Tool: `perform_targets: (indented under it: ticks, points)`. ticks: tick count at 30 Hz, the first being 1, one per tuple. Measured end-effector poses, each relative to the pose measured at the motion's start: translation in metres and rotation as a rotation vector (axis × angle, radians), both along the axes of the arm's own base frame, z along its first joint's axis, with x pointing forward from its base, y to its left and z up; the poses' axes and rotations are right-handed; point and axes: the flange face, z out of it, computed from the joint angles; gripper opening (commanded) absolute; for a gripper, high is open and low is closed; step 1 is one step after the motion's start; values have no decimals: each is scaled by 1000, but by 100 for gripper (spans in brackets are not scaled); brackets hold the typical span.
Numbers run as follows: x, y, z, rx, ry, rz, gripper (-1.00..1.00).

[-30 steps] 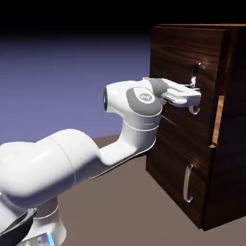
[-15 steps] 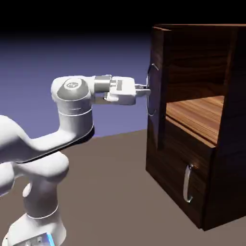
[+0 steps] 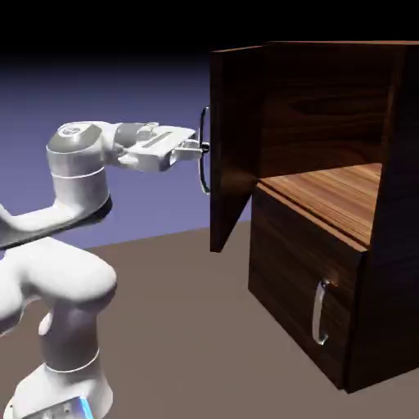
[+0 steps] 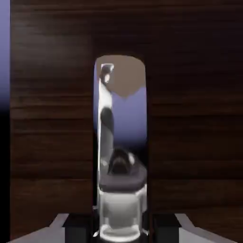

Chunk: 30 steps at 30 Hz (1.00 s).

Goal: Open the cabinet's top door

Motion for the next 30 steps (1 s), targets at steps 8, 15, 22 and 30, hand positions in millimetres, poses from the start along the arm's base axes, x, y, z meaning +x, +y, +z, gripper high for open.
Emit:
perform_targets:
  ticks: [8,15,22,30]
  points:
    - [-24,50,0,0,0,-136,-100]
    - [-42,109,0,0,0,-288,-100]
    - [-52,181,0,0,0,-467,-100]
    - [-49,253,0,0,0,-642,-100]
